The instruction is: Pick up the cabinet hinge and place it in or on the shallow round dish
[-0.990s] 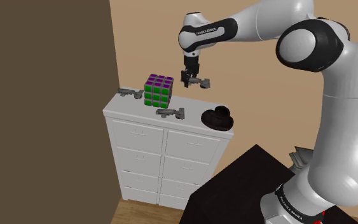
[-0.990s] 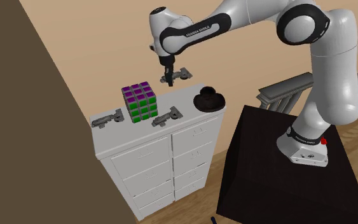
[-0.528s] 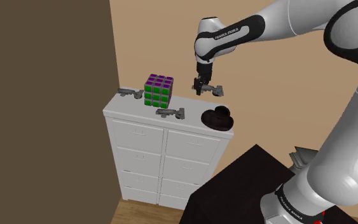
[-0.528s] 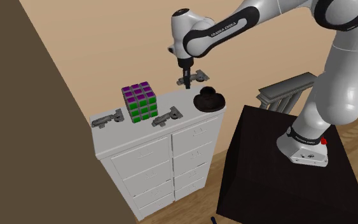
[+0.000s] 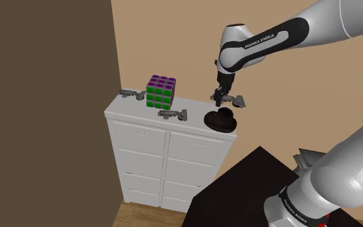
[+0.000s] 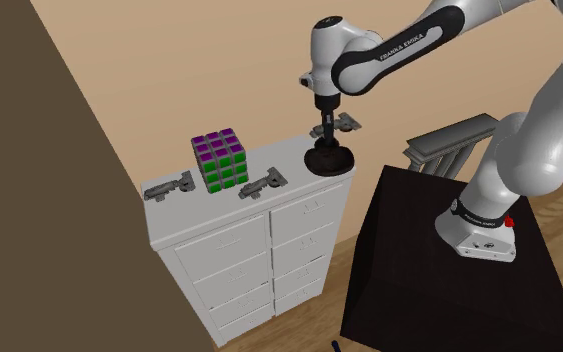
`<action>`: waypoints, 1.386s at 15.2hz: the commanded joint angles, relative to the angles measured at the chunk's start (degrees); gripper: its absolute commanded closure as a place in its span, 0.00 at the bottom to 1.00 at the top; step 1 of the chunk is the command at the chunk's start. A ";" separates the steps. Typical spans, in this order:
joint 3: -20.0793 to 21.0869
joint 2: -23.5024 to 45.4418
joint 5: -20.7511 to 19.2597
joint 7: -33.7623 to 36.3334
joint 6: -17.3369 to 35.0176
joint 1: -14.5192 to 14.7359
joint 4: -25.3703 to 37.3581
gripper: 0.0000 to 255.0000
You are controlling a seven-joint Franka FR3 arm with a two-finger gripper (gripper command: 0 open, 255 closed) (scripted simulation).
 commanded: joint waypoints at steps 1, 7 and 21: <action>-0.16 -1.28 -0.21 -0.01 1.74 -0.15 -2.99 1.00; -0.22 1.61 -0.65 0.62 6.47 -0.24 -4.85 1.00; -0.29 4.39 -1.09 1.20 10.43 -0.31 -6.05 0.00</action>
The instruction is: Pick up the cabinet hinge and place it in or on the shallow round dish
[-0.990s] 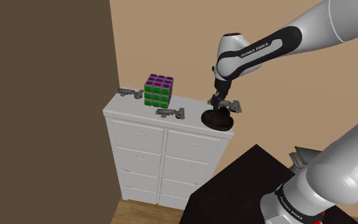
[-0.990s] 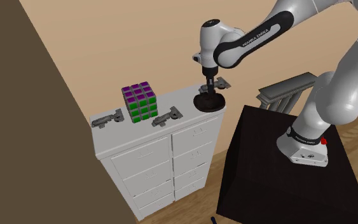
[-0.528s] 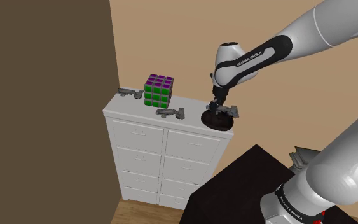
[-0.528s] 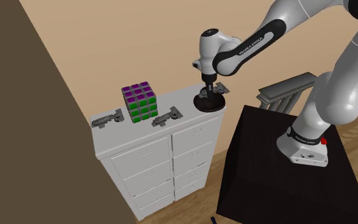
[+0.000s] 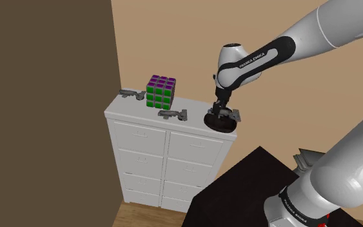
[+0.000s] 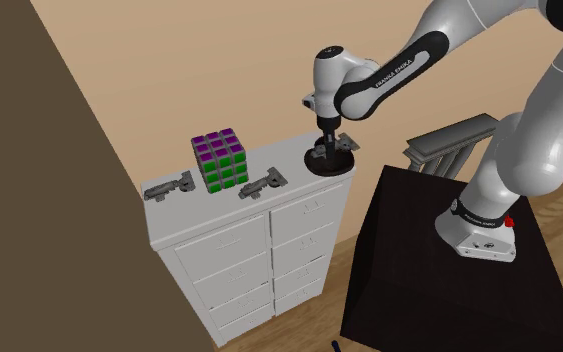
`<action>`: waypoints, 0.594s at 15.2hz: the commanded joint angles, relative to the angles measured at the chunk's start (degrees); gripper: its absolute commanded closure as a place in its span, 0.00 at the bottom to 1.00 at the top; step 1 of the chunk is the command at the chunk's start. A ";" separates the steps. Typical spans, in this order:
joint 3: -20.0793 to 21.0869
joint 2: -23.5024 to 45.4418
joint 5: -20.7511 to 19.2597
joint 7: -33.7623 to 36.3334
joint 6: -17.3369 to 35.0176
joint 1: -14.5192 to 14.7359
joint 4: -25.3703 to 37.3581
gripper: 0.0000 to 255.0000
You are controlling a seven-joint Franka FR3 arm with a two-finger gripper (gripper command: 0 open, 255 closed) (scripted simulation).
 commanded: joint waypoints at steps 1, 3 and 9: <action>0.00 0.00 0.00 0.00 0.00 0.00 0.00 0.00; 0.00 0.00 0.00 0.00 0.00 0.00 0.01 0.00; 0.44 -4.23 0.89 -0.50 -7.57 0.44 3.32 0.00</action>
